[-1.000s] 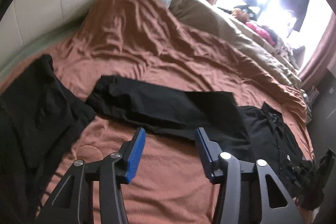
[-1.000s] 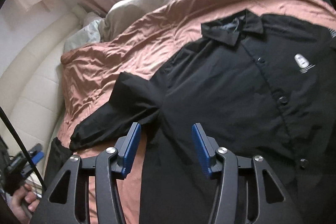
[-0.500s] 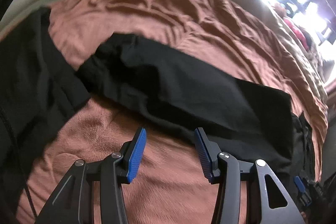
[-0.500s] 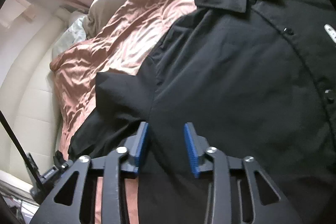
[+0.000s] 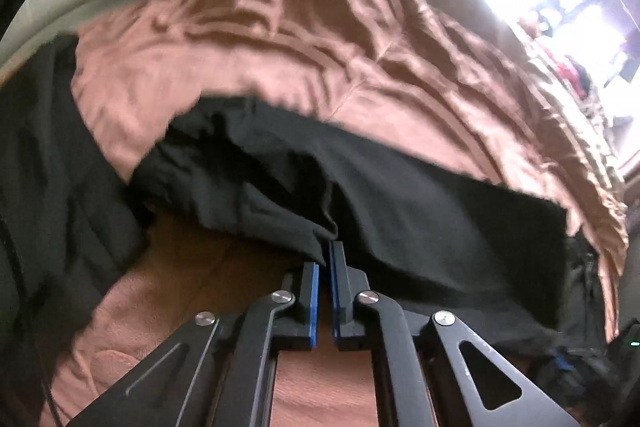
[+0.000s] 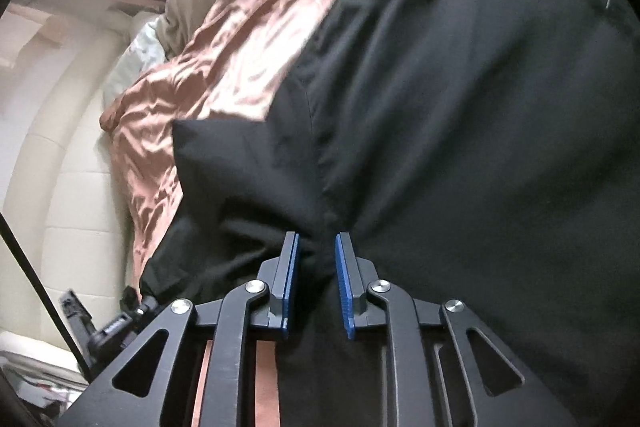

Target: Fold large clothes

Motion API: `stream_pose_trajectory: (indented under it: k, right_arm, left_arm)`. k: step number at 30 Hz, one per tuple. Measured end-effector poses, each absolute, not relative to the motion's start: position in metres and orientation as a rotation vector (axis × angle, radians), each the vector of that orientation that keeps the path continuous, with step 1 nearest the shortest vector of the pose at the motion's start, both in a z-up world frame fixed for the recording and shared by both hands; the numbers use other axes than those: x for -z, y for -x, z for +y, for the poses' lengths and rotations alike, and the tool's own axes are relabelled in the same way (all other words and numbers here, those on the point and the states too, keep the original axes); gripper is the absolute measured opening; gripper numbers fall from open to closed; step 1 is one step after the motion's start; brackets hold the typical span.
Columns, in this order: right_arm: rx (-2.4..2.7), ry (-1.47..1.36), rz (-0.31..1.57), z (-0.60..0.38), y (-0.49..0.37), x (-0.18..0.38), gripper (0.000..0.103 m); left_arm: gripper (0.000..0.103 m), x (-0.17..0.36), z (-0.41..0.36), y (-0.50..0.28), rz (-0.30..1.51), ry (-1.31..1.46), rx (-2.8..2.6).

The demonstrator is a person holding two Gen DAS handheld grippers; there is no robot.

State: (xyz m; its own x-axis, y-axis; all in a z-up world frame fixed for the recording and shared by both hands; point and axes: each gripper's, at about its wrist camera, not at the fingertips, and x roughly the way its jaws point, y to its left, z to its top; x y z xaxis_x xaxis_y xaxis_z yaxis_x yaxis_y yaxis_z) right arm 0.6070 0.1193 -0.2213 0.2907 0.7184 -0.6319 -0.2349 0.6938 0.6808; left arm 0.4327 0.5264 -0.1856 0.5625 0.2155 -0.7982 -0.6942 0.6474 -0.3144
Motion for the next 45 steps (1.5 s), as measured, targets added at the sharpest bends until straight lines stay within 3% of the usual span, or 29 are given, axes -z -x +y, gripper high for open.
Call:
stream_pose_trajectory:
  k: [10,19,20,22,23,24,35,45]
  right_arm:
    - [-0.712,-0.560,1.043,0.094,-0.596,0.199,0.015]
    - [-0.662,-0.611,0.925,0.036,-0.572,0.165,0.017]
    - [-0.651,-0.613,0.916,0.029,-0.569,0.163,0.024]
    - [-0.628,-0.622,0.876,0.013,-0.562,0.155,0.051]
    - [-0.615,-0.627,0.853,0.006,-0.558,0.151,0.070]
    - [-0.601,-0.629,0.828,-0.001,-0.552,0.146,0.073]
    - [-0.475,-0.711,0.858,-0.078,-0.523,0.166,0.073]
    - [-0.349,-0.799,0.856,-0.117,-0.535,0.164,0.073]
  left_arm:
    - [0.001,0.046,0.472,-0.451,0.617,0.496,-0.448]
    - [0.001,-0.035,0.385,-0.494,0.517,0.381,-0.226]
    - [0.001,-0.040,0.376,-0.499,0.517,0.375,-0.202]
    - [0.001,-0.050,0.350,-0.511,0.520,0.343,-0.153]
    - [0.001,-0.054,0.337,-0.516,0.520,0.327,-0.131]
    - [0.001,-0.058,0.324,-0.521,0.518,0.317,-0.102]
    - [0.001,-0.061,0.222,-0.568,0.536,0.250,0.144]
    - [0.004,0.014,0.150,-0.629,0.716,0.305,0.345]
